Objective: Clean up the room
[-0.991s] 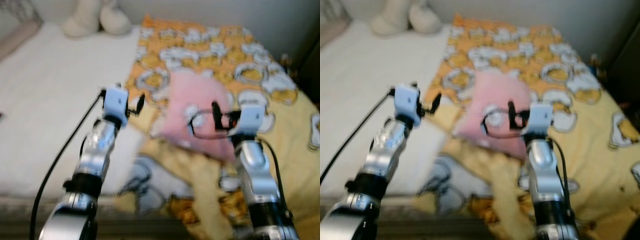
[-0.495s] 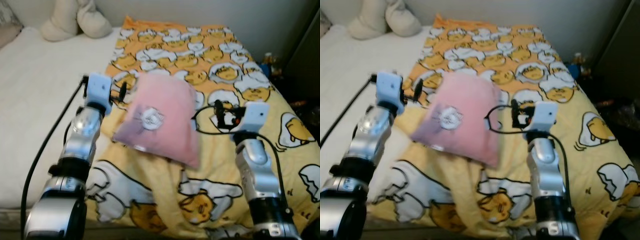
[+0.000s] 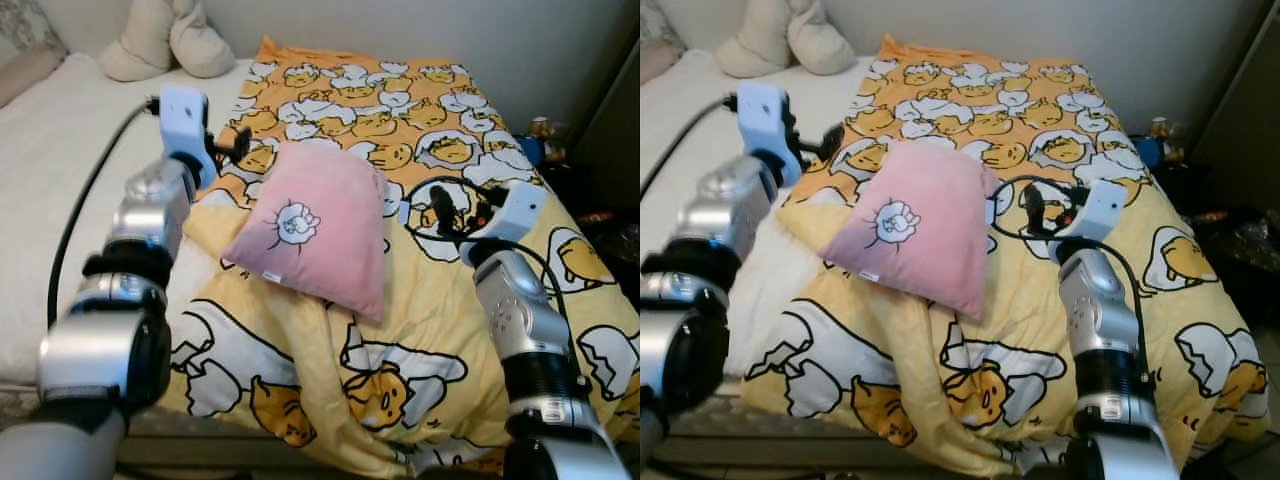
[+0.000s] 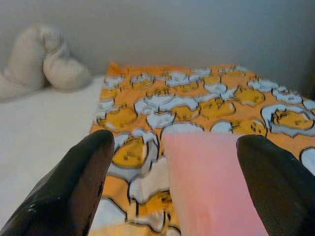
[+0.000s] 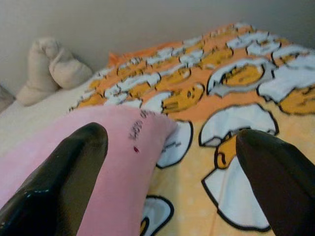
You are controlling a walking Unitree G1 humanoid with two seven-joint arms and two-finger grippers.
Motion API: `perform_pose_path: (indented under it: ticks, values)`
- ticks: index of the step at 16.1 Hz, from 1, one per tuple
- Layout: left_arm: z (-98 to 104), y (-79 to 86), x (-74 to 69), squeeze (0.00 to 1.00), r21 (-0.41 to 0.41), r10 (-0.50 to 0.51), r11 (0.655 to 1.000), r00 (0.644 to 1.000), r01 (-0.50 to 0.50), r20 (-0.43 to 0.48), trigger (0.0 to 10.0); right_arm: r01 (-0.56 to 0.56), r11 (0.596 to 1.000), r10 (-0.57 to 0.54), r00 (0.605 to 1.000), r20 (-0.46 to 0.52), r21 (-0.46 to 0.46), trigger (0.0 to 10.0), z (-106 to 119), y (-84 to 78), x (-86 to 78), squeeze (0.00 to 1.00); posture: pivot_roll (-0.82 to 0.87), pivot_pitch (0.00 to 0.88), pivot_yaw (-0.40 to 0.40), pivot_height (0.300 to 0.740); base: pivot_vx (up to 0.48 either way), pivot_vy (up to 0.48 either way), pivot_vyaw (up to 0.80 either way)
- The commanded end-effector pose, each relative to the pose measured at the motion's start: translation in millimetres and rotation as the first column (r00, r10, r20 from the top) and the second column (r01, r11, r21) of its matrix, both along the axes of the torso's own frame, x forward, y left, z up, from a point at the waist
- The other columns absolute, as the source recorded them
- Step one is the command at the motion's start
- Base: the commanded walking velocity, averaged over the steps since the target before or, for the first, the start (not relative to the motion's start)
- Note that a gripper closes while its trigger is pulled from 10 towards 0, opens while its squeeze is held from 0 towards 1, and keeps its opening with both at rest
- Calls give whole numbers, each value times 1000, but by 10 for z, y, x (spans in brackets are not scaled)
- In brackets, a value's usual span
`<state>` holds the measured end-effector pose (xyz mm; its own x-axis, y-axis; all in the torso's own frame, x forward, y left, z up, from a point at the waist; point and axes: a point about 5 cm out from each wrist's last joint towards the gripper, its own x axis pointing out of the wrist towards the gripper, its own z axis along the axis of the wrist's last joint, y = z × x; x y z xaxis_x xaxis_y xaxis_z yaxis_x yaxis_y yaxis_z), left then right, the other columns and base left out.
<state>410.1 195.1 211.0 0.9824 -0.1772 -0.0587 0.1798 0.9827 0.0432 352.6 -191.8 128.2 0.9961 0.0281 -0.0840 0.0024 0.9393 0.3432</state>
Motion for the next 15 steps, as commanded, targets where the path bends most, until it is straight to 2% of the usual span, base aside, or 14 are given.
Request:
perform_pose_path:
  ticks: [1,3,4,5,6,8,10,13,15]
  values:
    - [-19,43,13,0,-19,9,1000,998,-10,-55,10000,25,1000,-25,1000,3,-17,10000,50,-93,63,0,-199,0,31,740,0,0,0]
    - [-3,93,22,0,-54,10,998,996,-15,-91,10000,50,998,-51,999,-17,-38,10000,79,-172,140,0,-211,18,32,740,0,0,0]
    - [33,33,34,0,-23,-53,998,994,51,-94,10000,86,996,-87,995,-49,-17,10000,52,-267,162,0,-204,71,20,740,0,0,0]
    - [76,-2,48,0,15,-76,997,993,78,-93,10000,111,994,-109,990,-90,17,10000,6,-333,172,0,-200,92,17,740,0,0,0]
    - [100,28,55,0,-5,-51,999,994,51,-94,10000,109,993,-104,988,-118,34,10000,-25,-341,186,0,-203,123,13,740,0,0,0]
    - [94,53,54,0,-118,-44,993,992,30,-115,10000,113,985,-91,982,-165,128,10000,-44,-311,238,0,-211,174,-6,740,0,0,0]
    - [3,5,38,0,-232,-77,972,982,35,-175,10000,74,970,-36,985,-168,230,10000,33,-194,308,0,-217,228,-32,740,0,0,0]
    - [-129,-55,8,0,-293,-111,956,963,36,-244,10000,57,962,-2,980,-201,265,10000,31,-174,301,0,-217,271,-54,740,0,0,0]
    - [-240,-142,-21,0,-315,-170,946,946,78,-278,10000,42,962,29,967,-253,271,10000,-93,-200,221,0,-234,283,-58,740,0,0,0]
